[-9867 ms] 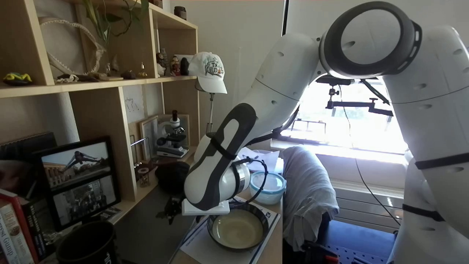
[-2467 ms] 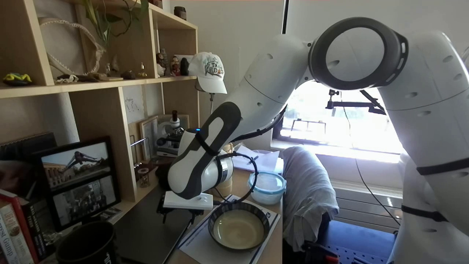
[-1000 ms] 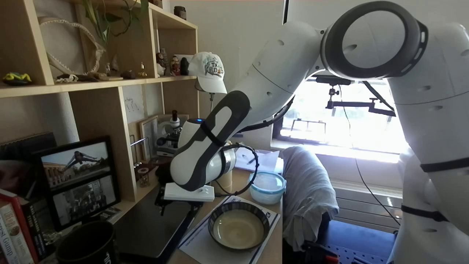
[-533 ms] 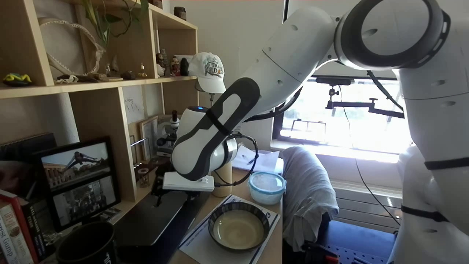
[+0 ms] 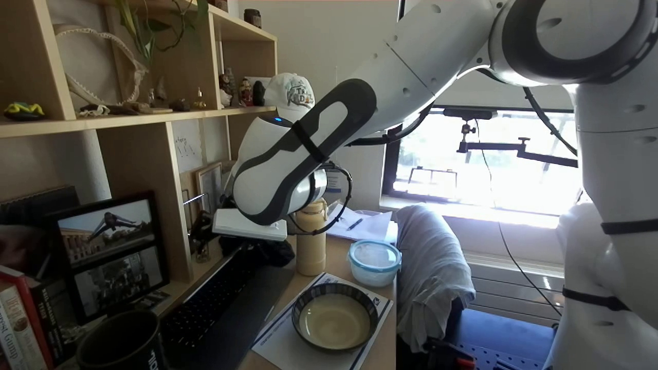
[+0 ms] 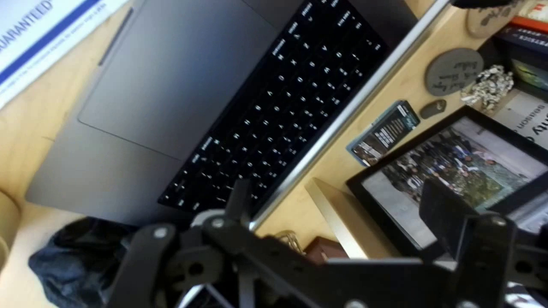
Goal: Put the bowl on the paper and then open the laptop
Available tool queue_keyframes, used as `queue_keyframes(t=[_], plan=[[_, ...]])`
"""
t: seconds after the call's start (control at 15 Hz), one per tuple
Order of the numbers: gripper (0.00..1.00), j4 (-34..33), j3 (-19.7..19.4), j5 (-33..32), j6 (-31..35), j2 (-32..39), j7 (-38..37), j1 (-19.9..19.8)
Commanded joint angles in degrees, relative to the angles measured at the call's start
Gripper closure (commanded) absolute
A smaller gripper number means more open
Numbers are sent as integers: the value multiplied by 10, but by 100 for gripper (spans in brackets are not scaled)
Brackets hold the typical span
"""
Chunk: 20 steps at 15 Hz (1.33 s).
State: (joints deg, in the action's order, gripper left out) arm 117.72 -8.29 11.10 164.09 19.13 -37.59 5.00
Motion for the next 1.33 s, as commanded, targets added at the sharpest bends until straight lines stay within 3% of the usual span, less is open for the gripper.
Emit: queue_keyframes(t=[0.0,0.8,1.27], plan=[[0,-60,7,-12,52,34,5,7],[0,-120,30,19,174,109,70,-3],[0,-115,34,-7,244,116,55,-4]])
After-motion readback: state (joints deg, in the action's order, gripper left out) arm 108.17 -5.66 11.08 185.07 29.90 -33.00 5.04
